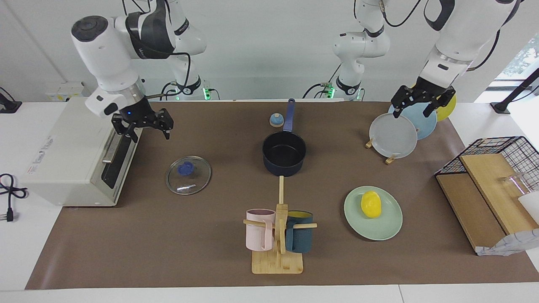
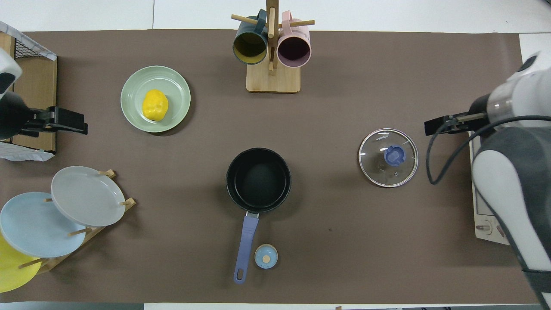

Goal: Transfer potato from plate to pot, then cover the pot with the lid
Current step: 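Move the left gripper toward the potato while the right gripper reaches the lid, then grasp the yellow potato on the green plate with the left gripper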

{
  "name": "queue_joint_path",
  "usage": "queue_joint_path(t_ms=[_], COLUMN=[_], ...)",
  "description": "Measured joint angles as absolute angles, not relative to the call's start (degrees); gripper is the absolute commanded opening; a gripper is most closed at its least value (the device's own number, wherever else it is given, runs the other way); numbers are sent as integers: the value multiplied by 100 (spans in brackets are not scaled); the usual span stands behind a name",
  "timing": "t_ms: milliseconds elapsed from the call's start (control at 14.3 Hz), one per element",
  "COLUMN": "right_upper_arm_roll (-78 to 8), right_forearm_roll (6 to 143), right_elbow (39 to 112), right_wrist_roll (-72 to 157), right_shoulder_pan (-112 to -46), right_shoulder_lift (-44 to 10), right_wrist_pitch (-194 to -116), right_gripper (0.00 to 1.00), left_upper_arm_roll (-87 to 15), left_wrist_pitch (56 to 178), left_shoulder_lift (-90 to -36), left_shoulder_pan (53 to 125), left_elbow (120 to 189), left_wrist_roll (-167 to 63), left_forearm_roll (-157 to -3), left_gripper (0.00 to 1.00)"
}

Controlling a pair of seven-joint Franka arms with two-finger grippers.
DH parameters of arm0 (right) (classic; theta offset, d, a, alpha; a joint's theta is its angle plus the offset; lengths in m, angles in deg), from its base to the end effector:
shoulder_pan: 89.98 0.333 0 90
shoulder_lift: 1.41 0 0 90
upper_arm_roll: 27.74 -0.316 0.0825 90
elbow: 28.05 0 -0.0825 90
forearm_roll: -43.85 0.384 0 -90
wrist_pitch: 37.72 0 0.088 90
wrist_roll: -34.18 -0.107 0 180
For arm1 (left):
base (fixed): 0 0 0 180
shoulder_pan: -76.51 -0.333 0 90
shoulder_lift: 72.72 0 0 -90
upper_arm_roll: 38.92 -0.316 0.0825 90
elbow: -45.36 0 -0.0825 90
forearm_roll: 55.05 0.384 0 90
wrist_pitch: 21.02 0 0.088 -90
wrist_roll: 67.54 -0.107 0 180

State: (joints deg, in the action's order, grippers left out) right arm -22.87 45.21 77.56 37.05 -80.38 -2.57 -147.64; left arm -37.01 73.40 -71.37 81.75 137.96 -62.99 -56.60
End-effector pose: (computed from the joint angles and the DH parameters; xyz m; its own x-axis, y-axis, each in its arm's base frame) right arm 0.5720 0.0493 0.5135 0.9907 0.1242 0.0559 0.1254 -0.9919 -0.0182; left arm 0.5628 -0.0731 0.5966 0.9990 -0.0433 0.0060 -0.0434 -0.9987 0.0283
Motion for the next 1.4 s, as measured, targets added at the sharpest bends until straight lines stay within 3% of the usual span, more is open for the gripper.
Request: queue_joint_path(t_ms=[349,558,1047,1116,1186,1256,1395], right_upper_arm_roll=[-2276,-2274,-2275,-2275,-2271,-2269,-2270], right_forearm_roll=[4523,4523,4946,4947,4947,4948,4948], right_elbow=[8620,8980,9098,9149,9205,9247,9311], right_wrist_roll=[3768,3810,3678,3657,3655,3655,3655], right_shoulder_pan=[-7853,-7863,-7841,-7838,-7846,-7857,-7855], right_shoulder_lift=[-1015,-1091,-1259,-1258,-1253,-1250,-1235], right_wrist_pitch=[-16366,-16846,-16906,-16906,-16906,-16906,-16906], right_gripper=[100,100,100,100,100,100,100], left_upper_arm_roll=[-3621,-3619,-3614,-3614,-3614,-3613,-3614], left_wrist_pitch=[8509,8932,9555,9622,9639,9639,9638], left_shoulder_lift=[-4839,-3950,-3728,-3730,-3732,-3734,-3751], left_shoulder_pan=[8318,8375,8424,8439,8453,8465,8478], left_elbow=[12840,12510,12734,12797,12828,12834,12833], left_wrist_roll=[-6299,-6303,-6313,-6313,-6313,-6315,-6316], left_forearm_roll=[-5663,-5659,-5618,-5617,-5617,-5616,-5615], left_gripper=[100,100,100,93,65,1,0])
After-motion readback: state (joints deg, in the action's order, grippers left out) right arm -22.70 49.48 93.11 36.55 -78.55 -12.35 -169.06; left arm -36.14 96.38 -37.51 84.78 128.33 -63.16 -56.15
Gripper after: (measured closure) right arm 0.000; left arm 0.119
